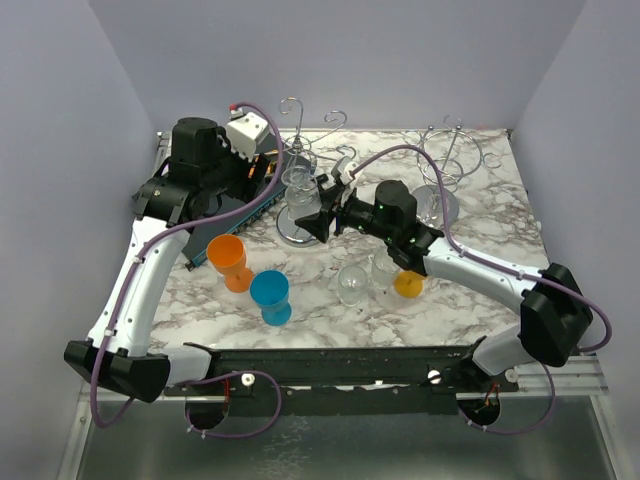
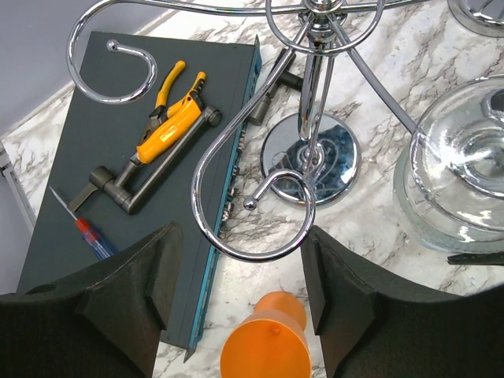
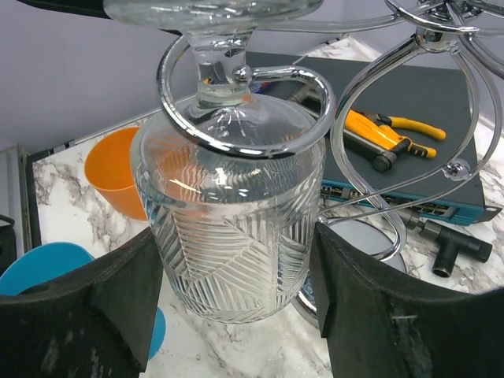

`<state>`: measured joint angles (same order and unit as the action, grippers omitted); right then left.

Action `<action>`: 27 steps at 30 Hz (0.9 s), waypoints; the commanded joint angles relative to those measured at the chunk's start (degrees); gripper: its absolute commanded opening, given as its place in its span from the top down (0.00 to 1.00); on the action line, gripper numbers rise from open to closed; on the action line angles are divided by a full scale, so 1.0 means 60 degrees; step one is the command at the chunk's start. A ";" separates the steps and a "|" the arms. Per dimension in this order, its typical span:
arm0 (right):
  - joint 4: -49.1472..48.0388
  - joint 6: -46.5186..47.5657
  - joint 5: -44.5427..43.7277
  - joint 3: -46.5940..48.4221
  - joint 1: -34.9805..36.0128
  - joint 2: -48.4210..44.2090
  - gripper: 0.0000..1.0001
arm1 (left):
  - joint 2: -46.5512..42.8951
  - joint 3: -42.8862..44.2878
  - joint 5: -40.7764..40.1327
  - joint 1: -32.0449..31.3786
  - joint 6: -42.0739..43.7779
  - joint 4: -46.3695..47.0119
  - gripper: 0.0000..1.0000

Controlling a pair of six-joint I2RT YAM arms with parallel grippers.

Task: Place the wine glass upside down on the wine glass rack
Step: Turn the wine glass upside down at the wine rack.

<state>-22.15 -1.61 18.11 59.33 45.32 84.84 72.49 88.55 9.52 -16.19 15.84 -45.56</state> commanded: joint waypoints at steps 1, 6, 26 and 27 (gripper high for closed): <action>-0.1463 0.0176 0.0238 -0.0436 0.0049 -0.0607 0.99 | 0.0083 0.0371 -0.0502 0.0050 0.0144 0.0255 0.33; -0.1759 0.0166 0.0184 -0.0647 0.0049 -0.0624 0.99 | 0.0236 0.0488 -0.0878 0.0051 0.0074 0.0255 0.33; -0.1677 -0.0232 -0.0590 -0.0934 0.0049 -0.0182 0.34 | 0.0111 0.0432 -0.0840 0.0051 0.0034 0.0260 0.33; -0.1556 -0.0230 -0.0651 -0.0893 0.0049 -0.0201 0.29 | 0.0106 0.0432 -0.0839 0.0047 0.0041 0.0255 0.33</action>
<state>-32.27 -2.57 15.94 52.12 45.32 83.26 73.80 89.60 6.31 -16.21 16.10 -45.54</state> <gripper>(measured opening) 0.697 0.672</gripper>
